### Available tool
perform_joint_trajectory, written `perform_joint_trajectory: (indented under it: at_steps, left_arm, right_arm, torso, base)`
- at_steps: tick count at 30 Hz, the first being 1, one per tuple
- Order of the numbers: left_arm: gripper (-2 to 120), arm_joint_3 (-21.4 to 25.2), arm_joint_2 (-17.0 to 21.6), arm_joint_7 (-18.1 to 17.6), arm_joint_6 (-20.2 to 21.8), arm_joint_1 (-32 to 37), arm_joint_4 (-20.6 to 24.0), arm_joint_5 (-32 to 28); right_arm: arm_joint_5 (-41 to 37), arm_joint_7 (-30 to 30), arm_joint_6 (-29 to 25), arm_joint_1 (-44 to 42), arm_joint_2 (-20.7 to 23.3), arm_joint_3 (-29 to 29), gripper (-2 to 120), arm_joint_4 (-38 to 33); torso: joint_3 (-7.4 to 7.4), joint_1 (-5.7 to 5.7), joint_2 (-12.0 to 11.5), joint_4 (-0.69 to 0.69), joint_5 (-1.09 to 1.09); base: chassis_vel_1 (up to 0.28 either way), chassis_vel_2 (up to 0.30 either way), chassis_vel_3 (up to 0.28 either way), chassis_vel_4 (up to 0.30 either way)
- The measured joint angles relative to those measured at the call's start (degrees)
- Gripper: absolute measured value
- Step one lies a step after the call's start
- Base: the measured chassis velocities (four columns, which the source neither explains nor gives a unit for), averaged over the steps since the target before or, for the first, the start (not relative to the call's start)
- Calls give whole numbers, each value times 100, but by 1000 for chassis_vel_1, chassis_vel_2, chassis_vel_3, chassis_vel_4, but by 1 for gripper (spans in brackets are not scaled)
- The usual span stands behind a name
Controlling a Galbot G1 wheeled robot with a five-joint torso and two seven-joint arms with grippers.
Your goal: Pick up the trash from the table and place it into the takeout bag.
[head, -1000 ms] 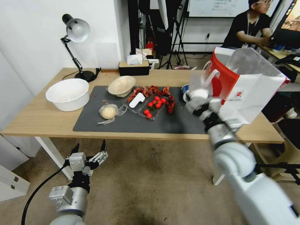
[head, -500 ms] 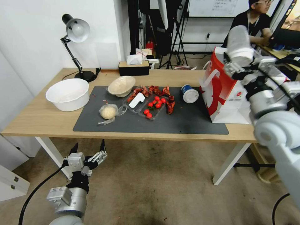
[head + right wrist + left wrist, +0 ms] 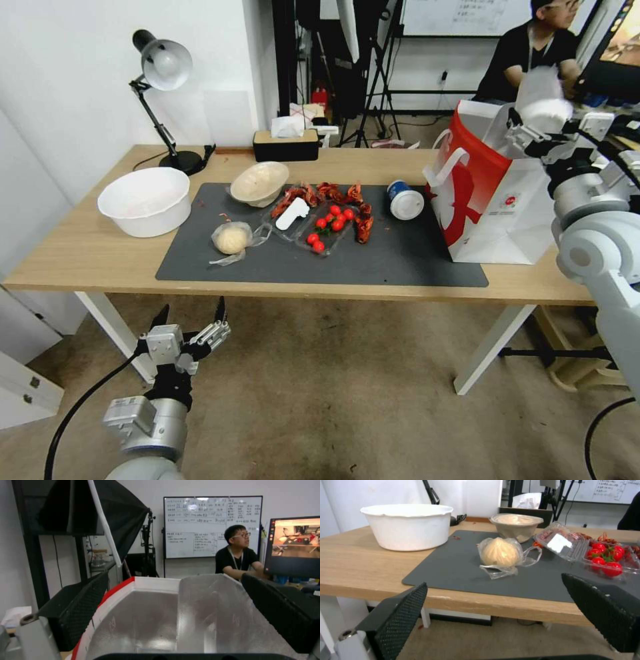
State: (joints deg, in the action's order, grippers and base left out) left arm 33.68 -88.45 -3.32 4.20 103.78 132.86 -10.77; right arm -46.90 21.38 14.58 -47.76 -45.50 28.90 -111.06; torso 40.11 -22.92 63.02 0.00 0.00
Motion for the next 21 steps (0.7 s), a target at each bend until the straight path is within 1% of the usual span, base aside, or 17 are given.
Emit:
perform_joint_trajectory:
  at_steps: [4, 13, 17, 19, 21]
  left_arm:
    - [100, -1, -13, 2, 6, 0, -5, 7]
    - [100, 12, -37, 5, 7, 6, -18, 11]
    - [100, 23, -43, 4, 1, 10, -21, 13]
    - [100, 27, -45, 5, -8, 19, -13, 14]
    - [100, 27, -45, 5, -9, 22, -8, 13]
  right_arm:
    - [54, -34, -29, -34, -42, -13, 100, -25]
    - [-36, -35, -54, -138, -69, -37, 100, -461]
    - [-51, -64, -82, -347, -83, -5, 100, -732]
    - [-54, -242, -191, -686, -132, 99, 100, -1026]
    - [-53, -289, -215, -759, -141, 126, 100, -1078]
  torso:
    - [0, 0, 0, 0, 0]
    - [0, 1, 0, 1, -1]
    - [0, 0, 0, 1, -1]
    - [0, 0, 0, 0, 0]
    - [0, 0, 0, 1, -1]
  base:
    - [0, 0, 0, 0]
    - [0, 0, 0, 0]
    - [0, 0, 0, 0]
    - [0, 0, 0, 0]
    - [0, 0, 0, 0]
